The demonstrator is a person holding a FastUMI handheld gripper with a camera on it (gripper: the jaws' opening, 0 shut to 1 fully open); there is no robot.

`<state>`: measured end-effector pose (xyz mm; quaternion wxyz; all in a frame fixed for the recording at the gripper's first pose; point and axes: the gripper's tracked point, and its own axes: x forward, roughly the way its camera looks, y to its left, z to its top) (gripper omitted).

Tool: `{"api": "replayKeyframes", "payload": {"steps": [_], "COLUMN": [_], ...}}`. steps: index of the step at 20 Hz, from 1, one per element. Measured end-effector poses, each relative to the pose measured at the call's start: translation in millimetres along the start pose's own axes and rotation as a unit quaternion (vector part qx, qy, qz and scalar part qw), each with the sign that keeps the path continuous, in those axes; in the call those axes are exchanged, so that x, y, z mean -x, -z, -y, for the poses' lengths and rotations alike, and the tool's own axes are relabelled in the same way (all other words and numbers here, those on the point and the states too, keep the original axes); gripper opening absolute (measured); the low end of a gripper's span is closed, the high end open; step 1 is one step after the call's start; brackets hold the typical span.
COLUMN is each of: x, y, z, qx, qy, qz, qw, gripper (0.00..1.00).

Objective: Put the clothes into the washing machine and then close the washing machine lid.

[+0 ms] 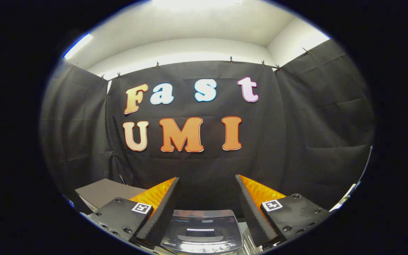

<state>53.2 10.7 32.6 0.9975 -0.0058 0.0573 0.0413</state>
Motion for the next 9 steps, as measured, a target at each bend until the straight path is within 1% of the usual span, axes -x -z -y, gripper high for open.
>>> {"api": "replayKeyframes", "payload": {"steps": [3, 6, 9], "x": [13.2, 22.3, 25.2], "y": [2.0, 12.3, 10.1], "z": [16.1, 36.5, 41.4], "qx": [-0.011, -0.001, -0.009], "qy": [0.017, 0.035, 0.039], "qz": [0.006, -0.002, 0.001], "qw": [1.0, 0.999, 0.999], "gripper": [0.97, 0.97, 0.97]}}
